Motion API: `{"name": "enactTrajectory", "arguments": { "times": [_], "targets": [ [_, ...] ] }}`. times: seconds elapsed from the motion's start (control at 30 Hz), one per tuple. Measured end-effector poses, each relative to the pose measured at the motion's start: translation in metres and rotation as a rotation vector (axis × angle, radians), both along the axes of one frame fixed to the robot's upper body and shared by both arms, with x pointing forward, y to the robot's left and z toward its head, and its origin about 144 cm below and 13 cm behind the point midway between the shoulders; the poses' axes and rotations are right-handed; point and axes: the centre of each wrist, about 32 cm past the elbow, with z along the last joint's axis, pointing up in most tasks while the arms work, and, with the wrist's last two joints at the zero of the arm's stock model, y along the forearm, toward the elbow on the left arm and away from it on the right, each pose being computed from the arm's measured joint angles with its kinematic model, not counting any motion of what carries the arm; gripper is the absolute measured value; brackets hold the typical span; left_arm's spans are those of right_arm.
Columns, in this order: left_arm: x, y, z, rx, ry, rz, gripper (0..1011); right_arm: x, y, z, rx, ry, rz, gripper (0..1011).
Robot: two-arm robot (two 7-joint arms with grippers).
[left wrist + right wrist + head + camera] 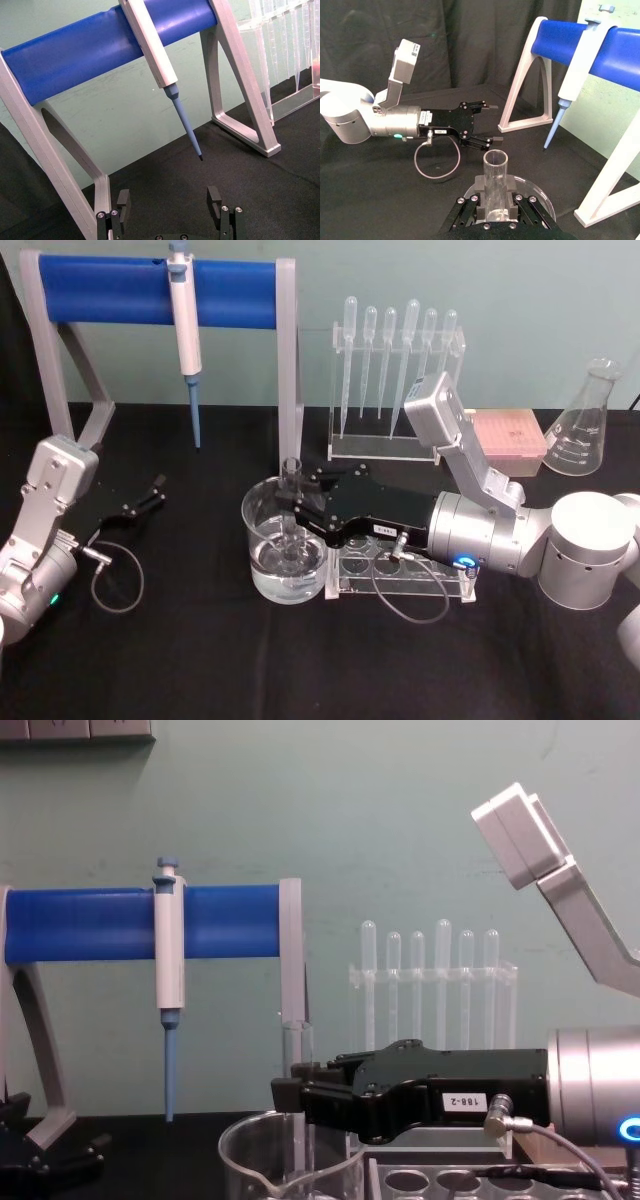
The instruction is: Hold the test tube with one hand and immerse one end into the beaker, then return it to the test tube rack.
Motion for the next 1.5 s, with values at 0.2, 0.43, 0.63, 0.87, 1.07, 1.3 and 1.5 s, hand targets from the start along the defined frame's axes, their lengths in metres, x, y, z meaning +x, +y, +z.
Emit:
{"name": "enactTrajectory", "arguments": {
  "times": [0.2, 0.43, 0.63, 0.87, 1.07, 1.3, 1.5],
  "targets": [
    [0.0000, 0.0000, 0.0000, 0.000, 0.000, 0.000, 1000, 0.0000, 0.0000, 0.0000, 0.000, 0.000, 0.000, 242],
    [0.0000, 0.0000, 0.0000, 0.000, 0.000, 0.000, 1000, 0.0000, 0.0000, 0.0000, 0.000, 0.000, 0.000, 241],
    [0.0000, 0.0000, 0.0000, 0.000, 0.000, 0.000, 1000, 0.0000, 0.0000, 0.0000, 0.000, 0.000, 0.000, 241],
    [0.0000, 0.0000, 0.0000, 0.000, 0.000, 0.000, 1000, 0.0000, 0.0000, 0.0000, 0.000, 0.000, 0.000, 242],
    [0.0000, 0.0000, 0.0000, 0.000, 0.000, 0.000, 1000, 0.0000, 0.0000, 0.0000, 0.000, 0.000, 0.000, 242],
    [0.0000, 0.0000, 0.0000, 0.000, 0.000, 0.000, 1000, 0.0000, 0.0000, 0.0000, 0.000, 0.000, 0.000, 242],
    [0.0000, 0.0000, 0.0000, 0.000, 0.000, 0.000, 1000, 0.0000, 0.0000, 0.0000, 0.000, 0.000, 0.000, 242]
  ]
}}
